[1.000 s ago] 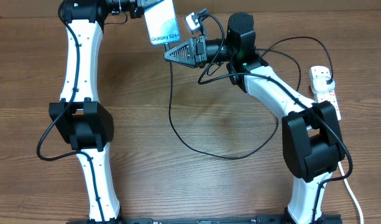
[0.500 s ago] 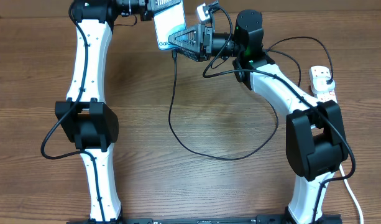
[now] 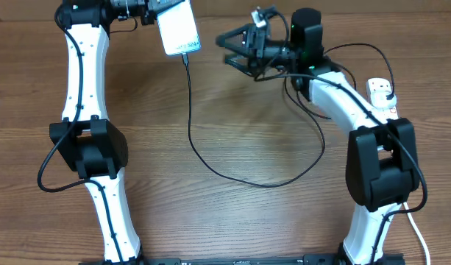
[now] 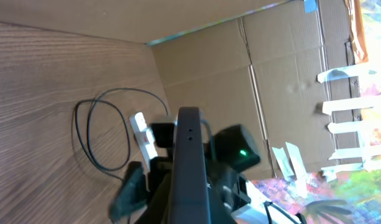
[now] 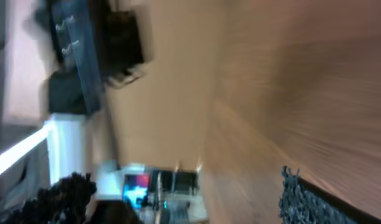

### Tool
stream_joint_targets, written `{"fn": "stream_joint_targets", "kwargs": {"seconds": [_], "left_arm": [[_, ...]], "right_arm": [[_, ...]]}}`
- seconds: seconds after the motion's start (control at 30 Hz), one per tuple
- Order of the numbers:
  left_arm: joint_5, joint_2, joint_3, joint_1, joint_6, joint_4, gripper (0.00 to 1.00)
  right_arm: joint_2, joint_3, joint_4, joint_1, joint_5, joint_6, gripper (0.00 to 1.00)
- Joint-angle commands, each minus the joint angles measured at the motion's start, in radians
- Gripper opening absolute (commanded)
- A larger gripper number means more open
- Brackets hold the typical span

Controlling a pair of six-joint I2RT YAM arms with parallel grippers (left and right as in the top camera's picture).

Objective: Plug charger to phone and switch on socket
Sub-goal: 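Open the right gripper and pull it back from the phone, then lower the charging phone onto the table with the left gripper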

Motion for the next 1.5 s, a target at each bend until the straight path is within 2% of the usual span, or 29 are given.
{"fn": "stream_joint_targets", "kwargs": {"seconds": [0.0,0.17,0.27,0.47,0.6,0.7,0.8,1.1,1.23,1.37,1.47], "left_arm": [[0.037,-0.031,0.020,-0.002,0.016,0.004,0.04],[0.018,-0.031,0.020,-0.010,0.016,0.000,0.04],[-0.061,-0.031,0.020,-0.033,0.047,-0.062,0.04],[-0.209,-0.030,0.011,-0.110,0.260,-0.310,0.04],[-0.311,-0.030,-0.039,-0.164,0.397,-0.477,0.04],[-0.365,-0.026,-0.089,-0.202,0.441,-0.521,0.04],[-0.390,-0.017,-0.151,-0.236,0.446,-0.510,0.04],[-0.389,0.008,-0.380,-0.318,0.397,-0.288,0.04],[-0.393,0.015,-0.428,-0.333,0.336,-0.210,0.04],[-0.438,0.015,-0.477,-0.339,0.218,-0.108,0.04],[-0.560,0.015,-0.483,-0.348,0.179,-0.096,0.04]], "right_arm": [[-0.031,0.011,-0.200,-0.032,0.107,-0.178,1.00],[-0.037,0.011,-0.541,-0.073,0.273,-0.365,1.00],[-0.072,0.011,-0.687,-0.095,0.407,-0.446,1.00],[-0.213,0.011,-0.814,-0.109,0.655,-0.531,1.00],[-0.284,0.011,-0.843,-0.109,0.705,-0.571,1.00],[-0.315,0.011,-0.859,-0.109,0.733,-0.571,1.00],[-0.322,0.011,-0.873,-0.109,0.735,-0.571,1.00],[-0.322,0.011,-0.896,-0.109,0.735,-0.571,1.00],[-0.322,0.011,-0.896,-0.109,0.735,-0.571,1.00],[-0.322,0.011,-0.905,-0.109,0.735,-0.571,1.00],[-0.322,0.011,-0.915,-0.109,0.740,-0.571,1.00]]}}
